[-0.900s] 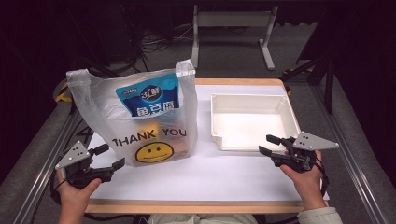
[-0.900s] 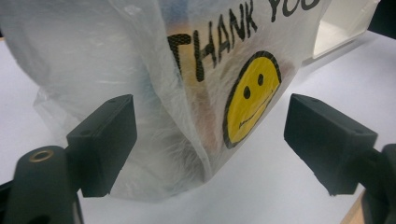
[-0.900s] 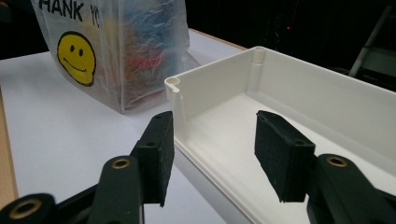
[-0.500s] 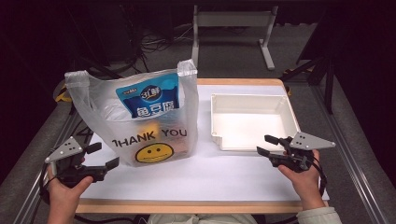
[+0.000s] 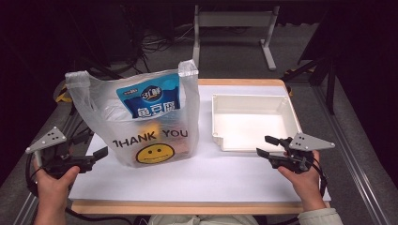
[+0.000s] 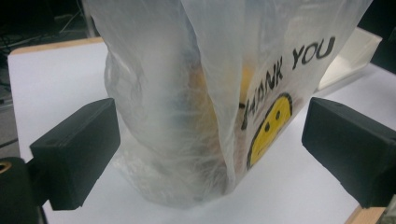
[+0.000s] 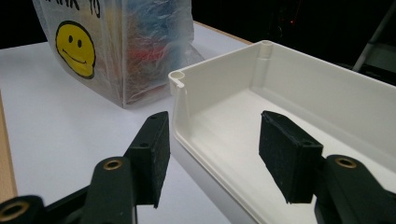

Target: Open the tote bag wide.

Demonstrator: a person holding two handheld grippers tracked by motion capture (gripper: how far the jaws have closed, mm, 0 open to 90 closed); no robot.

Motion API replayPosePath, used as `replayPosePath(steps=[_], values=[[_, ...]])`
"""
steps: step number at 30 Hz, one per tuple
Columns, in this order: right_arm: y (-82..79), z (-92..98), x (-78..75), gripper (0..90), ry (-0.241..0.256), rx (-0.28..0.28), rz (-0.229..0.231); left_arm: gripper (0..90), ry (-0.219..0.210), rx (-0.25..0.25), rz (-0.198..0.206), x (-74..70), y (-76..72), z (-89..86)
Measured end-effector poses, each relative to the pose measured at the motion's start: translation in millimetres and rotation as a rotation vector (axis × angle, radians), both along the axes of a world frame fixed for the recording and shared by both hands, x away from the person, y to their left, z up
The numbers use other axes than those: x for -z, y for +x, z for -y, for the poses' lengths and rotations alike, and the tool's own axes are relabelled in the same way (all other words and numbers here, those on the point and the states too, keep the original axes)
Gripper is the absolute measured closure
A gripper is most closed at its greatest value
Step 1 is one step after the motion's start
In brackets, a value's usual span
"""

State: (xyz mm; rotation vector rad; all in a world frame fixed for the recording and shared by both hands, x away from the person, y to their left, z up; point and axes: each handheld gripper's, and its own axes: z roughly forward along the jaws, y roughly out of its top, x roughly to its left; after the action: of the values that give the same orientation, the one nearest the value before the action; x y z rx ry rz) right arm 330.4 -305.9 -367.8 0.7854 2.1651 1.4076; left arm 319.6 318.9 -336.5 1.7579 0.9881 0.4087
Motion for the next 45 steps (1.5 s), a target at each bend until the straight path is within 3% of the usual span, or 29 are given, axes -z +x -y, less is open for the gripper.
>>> replayPosePath(steps=[5,17,23,39,41,42,43,45], values=[[0.8,-2.9,1.2,43.1,-0.009,-0.006,-0.002,3.9,-0.002,-0.009,0.053,-5.5,5.1,0.5],[1.3,-4.9,2.9,41.7,-0.016,-0.01,-0.005,4.5,-0.028,-0.008,0.12,-10.4,21.5,9.9],[2.3,-5.9,4.5,41.1,-0.018,-0.014,-0.008,5.7,-0.038,0.02,0.11,-4.5,30.5,19.0],[3.0,-9.2,8.7,40.2,-0.034,-0.024,-0.021,19.5,0.0,-0.007,0.136,13.7,39.8,28.8],[2.9,-9.7,8.8,40.2,-0.032,-0.026,-0.022,22.9,-0.01,0.005,0.133,14.5,40.3,28.4],[2.9,-9.7,8.8,40.2,-0.032,-0.026,-0.022,29.8,-0.01,0.005,0.133,14.5,40.3,28.4],[2.8,-9.9,8.9,40.2,-0.034,-0.026,-0.023,29.8,-0.016,0.033,0.121,15.1,41.4,28.0],[2.9,-10.0,9.1,40.2,-0.034,-0.026,-0.025,32.7,-0.007,0.038,0.115,16.2,42.3,29.3]])
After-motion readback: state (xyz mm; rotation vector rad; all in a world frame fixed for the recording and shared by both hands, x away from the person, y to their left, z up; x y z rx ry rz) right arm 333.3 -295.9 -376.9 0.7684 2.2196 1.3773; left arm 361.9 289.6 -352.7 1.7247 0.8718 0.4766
